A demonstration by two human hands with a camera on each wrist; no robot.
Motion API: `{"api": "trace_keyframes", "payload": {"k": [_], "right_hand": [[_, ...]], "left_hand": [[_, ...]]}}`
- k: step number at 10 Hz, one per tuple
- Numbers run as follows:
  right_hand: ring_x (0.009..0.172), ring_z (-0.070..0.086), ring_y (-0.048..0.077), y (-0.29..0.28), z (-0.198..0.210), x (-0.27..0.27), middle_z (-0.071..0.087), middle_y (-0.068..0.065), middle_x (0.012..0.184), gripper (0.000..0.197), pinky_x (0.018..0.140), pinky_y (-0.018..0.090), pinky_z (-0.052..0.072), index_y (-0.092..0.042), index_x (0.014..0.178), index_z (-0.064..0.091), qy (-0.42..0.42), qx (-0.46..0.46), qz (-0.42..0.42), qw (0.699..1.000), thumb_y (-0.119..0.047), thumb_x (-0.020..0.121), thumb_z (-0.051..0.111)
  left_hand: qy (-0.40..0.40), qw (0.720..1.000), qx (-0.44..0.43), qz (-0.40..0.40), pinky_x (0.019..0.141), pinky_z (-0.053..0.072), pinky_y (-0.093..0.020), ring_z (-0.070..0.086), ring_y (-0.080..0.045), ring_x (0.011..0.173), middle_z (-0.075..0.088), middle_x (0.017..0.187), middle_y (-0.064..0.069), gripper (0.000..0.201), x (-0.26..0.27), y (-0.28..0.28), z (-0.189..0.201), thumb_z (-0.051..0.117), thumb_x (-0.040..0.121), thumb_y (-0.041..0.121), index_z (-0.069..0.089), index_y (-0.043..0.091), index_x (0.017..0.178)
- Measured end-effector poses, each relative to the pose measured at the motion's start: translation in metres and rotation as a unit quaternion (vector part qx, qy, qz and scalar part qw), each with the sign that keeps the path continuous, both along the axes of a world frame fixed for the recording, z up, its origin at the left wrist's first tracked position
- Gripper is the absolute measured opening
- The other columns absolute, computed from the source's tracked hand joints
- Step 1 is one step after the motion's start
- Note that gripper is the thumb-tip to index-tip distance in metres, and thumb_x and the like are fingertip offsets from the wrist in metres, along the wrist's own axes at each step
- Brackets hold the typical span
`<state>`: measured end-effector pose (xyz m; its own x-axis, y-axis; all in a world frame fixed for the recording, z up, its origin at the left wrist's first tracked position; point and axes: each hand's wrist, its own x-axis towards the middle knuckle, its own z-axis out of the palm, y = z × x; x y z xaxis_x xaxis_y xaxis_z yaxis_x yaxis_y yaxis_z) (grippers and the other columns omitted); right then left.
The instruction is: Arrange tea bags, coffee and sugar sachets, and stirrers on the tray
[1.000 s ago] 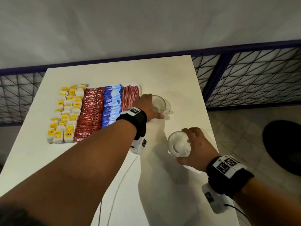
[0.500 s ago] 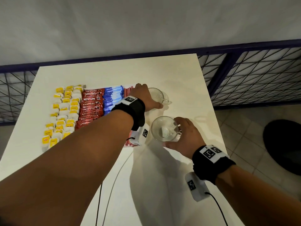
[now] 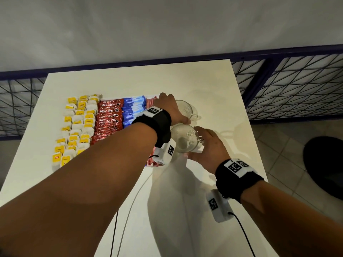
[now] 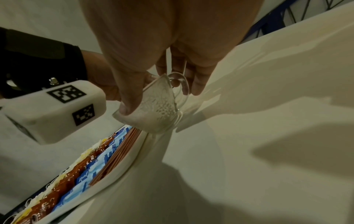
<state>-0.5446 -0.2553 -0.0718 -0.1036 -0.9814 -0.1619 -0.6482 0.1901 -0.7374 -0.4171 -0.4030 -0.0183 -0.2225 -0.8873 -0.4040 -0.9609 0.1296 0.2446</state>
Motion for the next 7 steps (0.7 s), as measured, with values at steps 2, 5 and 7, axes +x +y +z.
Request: {"api": "trace_keyframes", "payload": {"k": [2, 5, 7], "right_hand": [[0.116, 0.051, 0.022, -0.002, 0.002, 0.005, 0.049, 0.005, 0.131, 0.091, 0.1, 0.031, 0.043, -0.019, 0.141, 0.043, 0.001, 0.003, 0.007, 1.0, -0.03, 0.063, 0.088], [0.117, 0.048, 0.02, -0.003, 0.001, 0.007, 0.051, 0.004, 0.127, 0.088, 0.094, 0.019, 0.037, -0.019, 0.142, 0.041, -0.001, 0.011, 0.018, 1.0, -0.027, 0.066, 0.085], [0.133, 0.036, 0.016, 0.006, 0.019, 0.002, 0.042, 0.003, 0.14, 0.096, 0.104, 0.018, 0.027, -0.02, 0.145, 0.034, 0.012, 0.026, 0.005, 1.0, -0.039, 0.066, 0.085]], "left_hand": [[0.018, 1.0, -0.008, 0.009, 0.095, 0.045, -0.036, 0.051, -0.028, 0.115, 0.043, 0.128, -0.01, 0.093, 0.001, 0.003, -0.001, 0.077, 0.062, 0.064, 0.044, 0.01, 0.13], [0.01, 1.0, -0.011, 0.004, 0.095, 0.045, -0.036, 0.05, -0.029, 0.117, 0.042, 0.129, -0.011, 0.092, 0.002, 0.005, 0.0, 0.076, 0.064, 0.063, 0.044, 0.01, 0.131], [0.064, 0.996, -0.047, 0.041, 0.099, 0.043, -0.038, 0.051, -0.03, 0.115, 0.046, 0.127, -0.013, 0.077, 0.017, 0.014, 0.015, 0.068, 0.073, 0.064, 0.051, 0.011, 0.127]]}}
